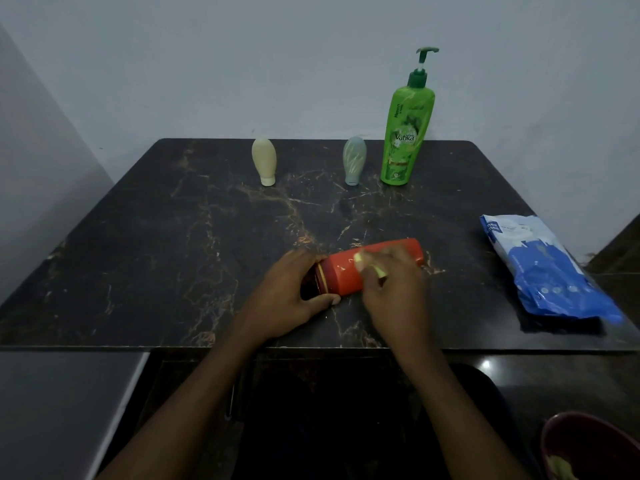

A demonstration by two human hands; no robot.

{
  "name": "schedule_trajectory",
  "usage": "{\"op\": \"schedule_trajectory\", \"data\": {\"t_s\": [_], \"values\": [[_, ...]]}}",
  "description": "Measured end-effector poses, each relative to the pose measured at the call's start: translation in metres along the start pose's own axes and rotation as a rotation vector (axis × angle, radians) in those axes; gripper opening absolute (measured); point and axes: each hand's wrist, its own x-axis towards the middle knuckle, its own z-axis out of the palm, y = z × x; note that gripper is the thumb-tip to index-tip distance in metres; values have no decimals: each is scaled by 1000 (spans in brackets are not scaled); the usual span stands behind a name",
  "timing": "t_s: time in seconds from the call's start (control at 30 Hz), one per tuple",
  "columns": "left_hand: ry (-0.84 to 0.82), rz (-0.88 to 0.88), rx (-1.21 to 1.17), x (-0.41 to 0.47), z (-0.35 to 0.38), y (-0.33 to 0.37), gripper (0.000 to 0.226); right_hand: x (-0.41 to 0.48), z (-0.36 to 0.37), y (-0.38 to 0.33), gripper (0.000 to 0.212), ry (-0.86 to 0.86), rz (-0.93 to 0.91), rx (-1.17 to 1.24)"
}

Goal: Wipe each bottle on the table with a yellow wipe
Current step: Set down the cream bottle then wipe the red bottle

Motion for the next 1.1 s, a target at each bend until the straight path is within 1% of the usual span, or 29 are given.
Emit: {"op": "schedule_trajectory", "data": {"t_s": [0.07,0.1,0.13,0.23,0.3,0.37,0.5,0.57,0.7,0.8,0.87,0.97,1.1], "values": [[4,3,-5,0,0,0,58,-8,5,-8,19,-122,-141,7],[4,2,-5,0,0,0,58,-8,4,-8,19,-145,-167,4],[5,2,-2,0,0,0,58,-4,1,-5,20,-126,-152,7],[-4,1,-5,0,-1,1,60,9,-8,9,20,28,2,-4],[4,2,-16,-1,-2,1,59,9,-6,10,20,70,4,-36],[32,-12,-49,-1,-3,1,58,0,1,4,19,36,-91,-23],[61,-20,-101,0,-4,2,52,-15,5,-2,23,-101,-321,68],[71,-12,-125,0,-5,2,50,-15,5,-2,23,-113,-368,94],[79,-12,-142,-1,-5,4,48,-3,9,-9,22,-75,-299,34],[86,-4,-154,-1,-6,5,46,3,9,-17,27,-55,-226,-22],[90,5,-169,-1,-6,6,43,-5,9,-19,31,-60,-247,-49],[82,12,-212,-1,-7,7,40,-18,13,-20,30,-72,-301,-80],[99,17,-221,-2,-7,6,39,-13,16,-28,40,-73,-244,-199]]}}
